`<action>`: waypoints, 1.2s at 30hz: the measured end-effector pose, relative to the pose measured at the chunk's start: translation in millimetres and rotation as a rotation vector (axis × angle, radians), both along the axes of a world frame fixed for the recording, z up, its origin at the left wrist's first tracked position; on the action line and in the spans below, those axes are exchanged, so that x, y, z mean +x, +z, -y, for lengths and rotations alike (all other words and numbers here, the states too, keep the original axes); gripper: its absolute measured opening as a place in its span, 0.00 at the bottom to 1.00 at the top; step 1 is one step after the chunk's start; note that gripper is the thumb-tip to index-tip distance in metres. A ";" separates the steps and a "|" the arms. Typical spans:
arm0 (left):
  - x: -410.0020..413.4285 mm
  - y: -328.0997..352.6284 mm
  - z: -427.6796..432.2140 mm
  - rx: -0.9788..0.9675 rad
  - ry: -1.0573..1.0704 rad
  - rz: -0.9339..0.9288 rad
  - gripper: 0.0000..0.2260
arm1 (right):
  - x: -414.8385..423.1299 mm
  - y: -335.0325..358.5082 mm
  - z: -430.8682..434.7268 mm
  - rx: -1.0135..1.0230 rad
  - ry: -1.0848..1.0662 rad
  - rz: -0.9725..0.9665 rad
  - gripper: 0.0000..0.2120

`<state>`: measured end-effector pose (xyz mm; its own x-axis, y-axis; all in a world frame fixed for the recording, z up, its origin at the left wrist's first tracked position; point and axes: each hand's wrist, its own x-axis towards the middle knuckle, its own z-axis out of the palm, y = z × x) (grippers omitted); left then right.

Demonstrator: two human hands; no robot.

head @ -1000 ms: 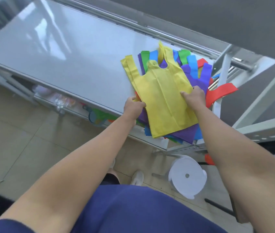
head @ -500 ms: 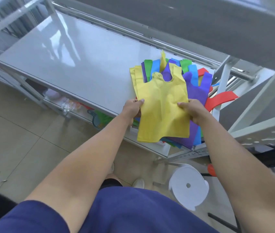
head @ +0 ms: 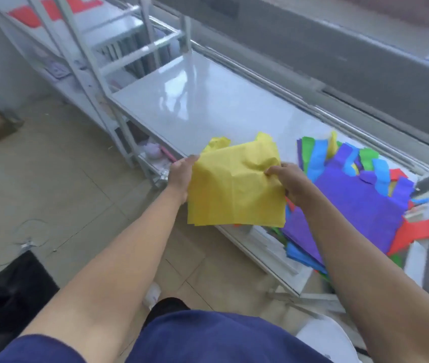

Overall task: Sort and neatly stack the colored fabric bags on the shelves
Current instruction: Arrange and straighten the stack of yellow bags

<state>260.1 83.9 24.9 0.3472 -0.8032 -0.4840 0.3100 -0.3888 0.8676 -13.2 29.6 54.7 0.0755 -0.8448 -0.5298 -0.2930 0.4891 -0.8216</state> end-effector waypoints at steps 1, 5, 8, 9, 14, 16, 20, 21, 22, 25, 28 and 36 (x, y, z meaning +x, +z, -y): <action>25.2 1.3 -3.3 0.002 -0.023 -0.051 0.13 | 28.9 3.5 5.6 -0.014 0.032 0.014 0.09; 130.6 11.3 -22.9 -0.013 0.048 0.003 0.06 | 151.1 19.0 22.0 -0.047 0.176 0.032 0.13; 225.9 22.2 -41.4 -0.026 0.137 0.044 0.03 | 246.2 29.3 34.0 -0.078 0.323 0.042 0.13; 257.6 25.2 -47.1 -0.029 0.148 0.064 0.05 | 278.7 32.0 38.2 -0.091 0.376 0.059 0.11; 400.9 39.6 -58.5 -0.048 0.248 0.072 0.09 | 434.9 52.7 49.5 -0.097 0.448 0.080 0.13; 450.0 43.7 -56.5 -0.059 0.271 0.062 0.12 | 488.8 56.9 54.2 -0.084 0.460 0.095 0.17; 537.8 41.5 -31.8 -0.065 0.305 0.068 0.13 | 576.9 55.5 83.2 -0.058 0.457 0.118 0.16; 558.3 38.5 -21.4 -0.072 0.313 0.073 0.14 | 597.2 54.0 93.9 -0.051 0.453 0.132 0.15; 577.5 35.8 -10.9 -0.084 0.316 0.079 0.14 | 617.2 51.1 105.1 -0.047 0.449 0.136 0.14; 632.2 27.6 20.8 -0.090 0.347 0.101 0.11 | 679.8 42.7 135.8 -0.041 0.447 0.142 0.10; 689.4 23.0 47.2 -0.068 0.382 0.095 0.07 | 745.0 37.7 167.0 0.009 0.465 0.157 0.11; 843.4 22.7 102.6 -0.033 0.469 0.048 0.08 | 920.6 29.5 239.1 0.051 0.498 0.079 0.07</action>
